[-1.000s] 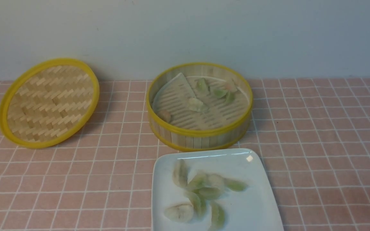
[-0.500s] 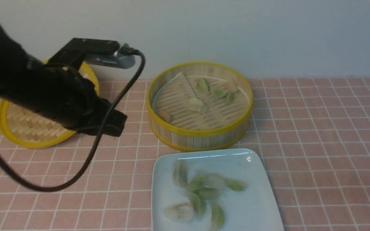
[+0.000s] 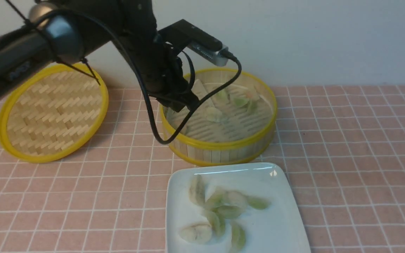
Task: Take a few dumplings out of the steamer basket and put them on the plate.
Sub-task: Use the left arm to grab a dumpling from the steamer
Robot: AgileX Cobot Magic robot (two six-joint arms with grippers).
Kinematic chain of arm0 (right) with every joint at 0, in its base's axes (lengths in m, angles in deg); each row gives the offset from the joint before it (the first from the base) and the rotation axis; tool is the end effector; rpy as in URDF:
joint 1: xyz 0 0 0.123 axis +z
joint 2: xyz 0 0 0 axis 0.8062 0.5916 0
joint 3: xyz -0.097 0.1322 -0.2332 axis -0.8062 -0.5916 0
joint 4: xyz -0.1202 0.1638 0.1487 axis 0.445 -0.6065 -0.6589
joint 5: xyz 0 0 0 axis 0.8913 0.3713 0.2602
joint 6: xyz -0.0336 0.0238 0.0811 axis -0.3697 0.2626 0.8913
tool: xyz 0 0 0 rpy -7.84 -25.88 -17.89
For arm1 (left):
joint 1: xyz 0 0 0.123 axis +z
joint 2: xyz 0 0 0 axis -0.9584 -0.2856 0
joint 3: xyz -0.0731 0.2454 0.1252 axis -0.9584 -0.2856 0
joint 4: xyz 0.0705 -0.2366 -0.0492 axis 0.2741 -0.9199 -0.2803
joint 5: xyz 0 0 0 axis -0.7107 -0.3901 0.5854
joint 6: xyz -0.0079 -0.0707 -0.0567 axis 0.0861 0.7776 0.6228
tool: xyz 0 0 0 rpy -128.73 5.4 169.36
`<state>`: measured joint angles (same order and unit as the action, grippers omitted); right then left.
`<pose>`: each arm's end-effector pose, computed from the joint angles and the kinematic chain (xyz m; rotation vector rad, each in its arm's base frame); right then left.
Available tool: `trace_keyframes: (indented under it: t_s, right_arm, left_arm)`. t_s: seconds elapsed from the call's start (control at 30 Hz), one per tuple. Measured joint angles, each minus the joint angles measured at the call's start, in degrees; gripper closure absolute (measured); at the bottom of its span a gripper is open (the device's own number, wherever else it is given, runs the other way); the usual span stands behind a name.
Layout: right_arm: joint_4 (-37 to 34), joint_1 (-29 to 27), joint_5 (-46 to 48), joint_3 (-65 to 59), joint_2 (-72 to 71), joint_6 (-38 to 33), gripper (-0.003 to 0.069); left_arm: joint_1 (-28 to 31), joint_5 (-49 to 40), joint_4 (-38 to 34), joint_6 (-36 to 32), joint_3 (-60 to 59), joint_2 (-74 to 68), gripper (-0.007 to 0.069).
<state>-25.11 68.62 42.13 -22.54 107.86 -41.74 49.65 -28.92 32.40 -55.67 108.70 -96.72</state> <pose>0.1153 0.0380 0.3320 -0.1190 2.5996 0.2655 0.4063 -0.1865 0.2849 0.9830 2.4857 -0.1334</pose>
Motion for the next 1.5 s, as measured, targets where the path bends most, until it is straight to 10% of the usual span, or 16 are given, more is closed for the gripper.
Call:
trace_keyframes:
  t_s: [0.4, 1.07, 1.5]
  right_arm:
    - [-8.79, 0.05, -4.02, 0.07, 2.62, -4.46, 0.0673]
    - [-13.71, 0.05, -4.26, 0.07, 2.62, -9.62, 0.0673]
    - [-16.01, 0.05, -4.31, 0.07, 2.62, -11.79, 0.0673]
  left_arm:
    - [-0.06, 13.41, 4.35, 4.59, 1.6, -12.99, 0.0181]
    - [-0.47, 12.23, 11.32, 10.17, 3.12, -17.36, 0.0309]
    - [-0.41, -8.17, 11.89, 16.57, 18.35, -13.93, 0.0309]
